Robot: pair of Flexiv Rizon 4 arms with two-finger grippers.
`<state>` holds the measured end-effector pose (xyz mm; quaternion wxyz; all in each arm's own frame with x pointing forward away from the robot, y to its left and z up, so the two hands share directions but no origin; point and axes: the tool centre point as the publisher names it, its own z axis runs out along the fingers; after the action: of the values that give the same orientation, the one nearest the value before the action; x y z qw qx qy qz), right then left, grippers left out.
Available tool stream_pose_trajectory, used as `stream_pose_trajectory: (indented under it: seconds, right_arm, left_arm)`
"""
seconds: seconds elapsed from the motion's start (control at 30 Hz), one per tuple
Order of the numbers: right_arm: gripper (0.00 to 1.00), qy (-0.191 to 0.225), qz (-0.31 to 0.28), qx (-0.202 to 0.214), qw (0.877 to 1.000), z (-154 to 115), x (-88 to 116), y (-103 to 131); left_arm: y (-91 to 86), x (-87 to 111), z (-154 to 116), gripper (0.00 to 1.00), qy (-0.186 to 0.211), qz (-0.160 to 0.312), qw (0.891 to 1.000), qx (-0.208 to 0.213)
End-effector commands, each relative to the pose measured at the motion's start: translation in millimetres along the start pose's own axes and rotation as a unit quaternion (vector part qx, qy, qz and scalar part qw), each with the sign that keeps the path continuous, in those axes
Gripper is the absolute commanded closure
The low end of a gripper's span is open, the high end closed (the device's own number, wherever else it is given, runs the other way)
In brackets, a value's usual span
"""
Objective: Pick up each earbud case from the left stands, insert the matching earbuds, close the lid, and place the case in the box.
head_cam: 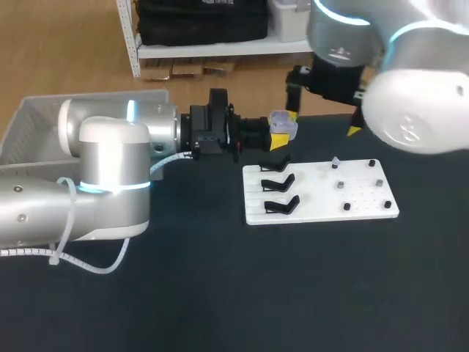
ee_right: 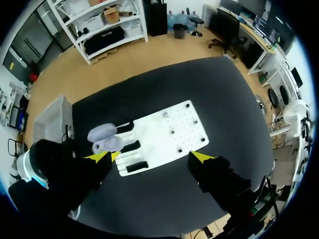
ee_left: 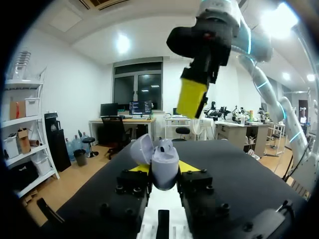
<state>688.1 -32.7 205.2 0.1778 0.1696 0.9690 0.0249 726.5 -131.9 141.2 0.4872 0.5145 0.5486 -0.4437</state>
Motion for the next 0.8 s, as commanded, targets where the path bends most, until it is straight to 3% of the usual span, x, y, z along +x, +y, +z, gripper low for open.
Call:
stream_pose_trajectory:
  seconds: [0.03,0.2,0.3,0.53,0.8]
  right_arm:
    - [0.00,-0.038,0.006,-0.024,0.999,10,-8,-28]
    - [0.00,-0.034,0.000,-0.050,0.998,40,-26,-32]
    - [0.00,-0.031,-0.013,-0.034,0.999,68,-32,-31]
    - [0.00,-0.013,-0.020,-0.019,1.000,129,-34,-32]
    - [0.00,-0.008,-0.004,-0.015,1.000,164,-33,-36]
  left_arm:
    - [-1.4,1.6,0,1.00,-0.004,0.002,1.000,-0.003]
    - [-1.4,1.6,0,1.00,-0.004,0.002,1.000,-0.003]
    - [-1.4,1.6,0,1.00,-0.004,0.002,1.000,-0.003]
    - [-1.4,1.6,0,1.00,-0.004,0.002,1.000,-0.003]
    - [-1.4,1.6,0,1.00,-0.004,0.002,1.000,-0.003]
